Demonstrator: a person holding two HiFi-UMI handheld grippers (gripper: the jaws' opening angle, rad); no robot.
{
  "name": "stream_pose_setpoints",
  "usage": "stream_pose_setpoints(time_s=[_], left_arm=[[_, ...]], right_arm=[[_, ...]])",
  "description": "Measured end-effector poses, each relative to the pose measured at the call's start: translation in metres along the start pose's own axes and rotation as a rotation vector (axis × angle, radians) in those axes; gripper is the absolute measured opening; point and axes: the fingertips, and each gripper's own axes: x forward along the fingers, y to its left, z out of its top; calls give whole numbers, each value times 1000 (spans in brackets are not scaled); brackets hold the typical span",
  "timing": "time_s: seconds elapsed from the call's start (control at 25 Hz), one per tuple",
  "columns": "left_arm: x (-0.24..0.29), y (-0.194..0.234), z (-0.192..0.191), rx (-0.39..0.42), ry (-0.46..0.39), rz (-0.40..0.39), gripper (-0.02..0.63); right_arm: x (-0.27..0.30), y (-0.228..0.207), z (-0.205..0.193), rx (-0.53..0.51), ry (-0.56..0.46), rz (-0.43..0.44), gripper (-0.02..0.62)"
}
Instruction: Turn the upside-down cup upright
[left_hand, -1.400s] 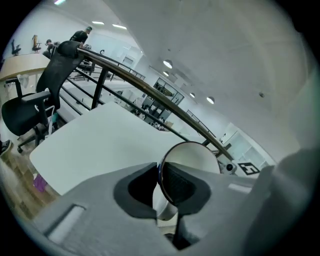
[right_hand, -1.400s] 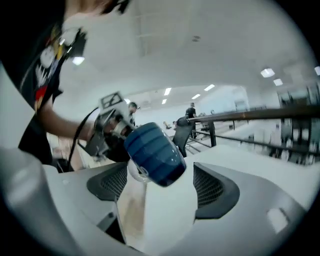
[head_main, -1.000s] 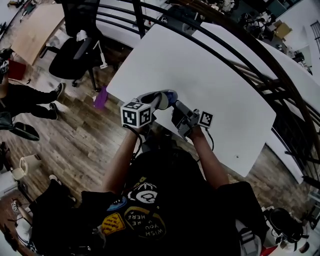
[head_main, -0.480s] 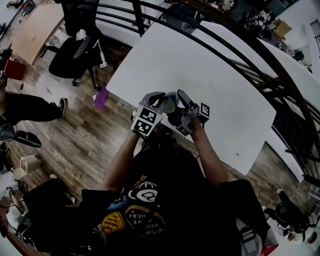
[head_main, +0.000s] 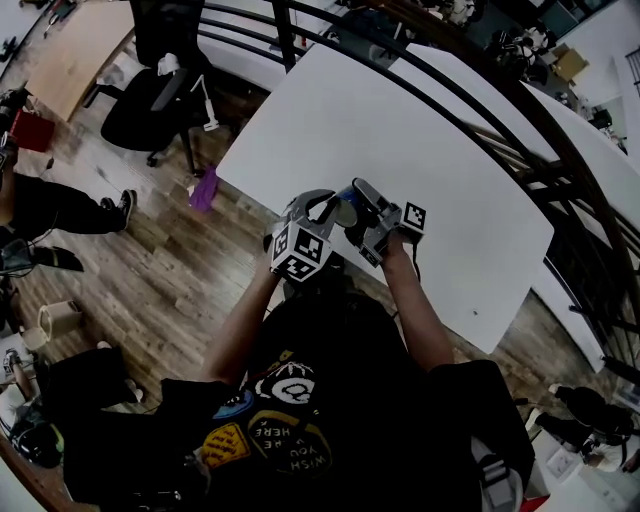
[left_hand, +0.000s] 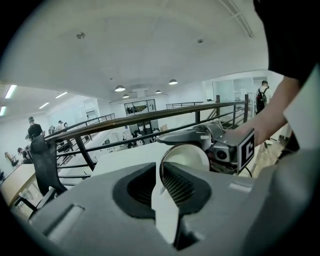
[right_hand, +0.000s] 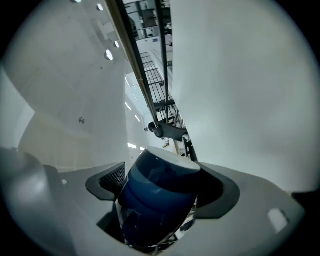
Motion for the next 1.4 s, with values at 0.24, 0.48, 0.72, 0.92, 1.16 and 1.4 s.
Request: stream_pose_setpoints(time_s=[0.24,0.48,0.72,0.92,1.16,1.4], left_arm=[[-15,13,-32,-313,16,41,51],[-3,22,-73,-392,73,82,6],[1,31,-92,-474,111,104,6],[-8,31,-113,-496,121,129,6],[-20,39,-110,-534,87,150,6],[-15,38,-102,-511,70,123,6]], right_arm=[[-4,-13,27,-566,-15,-232,425],[31,-38,53,-1108,65,-386,425],[67,-75,94,-1488,105,-550,423],[99,-87,132,-1793,30,-619,423],[120,-95,159,-1980,47,-669,423],[112,-106,154,-2015,75,-728,417]])
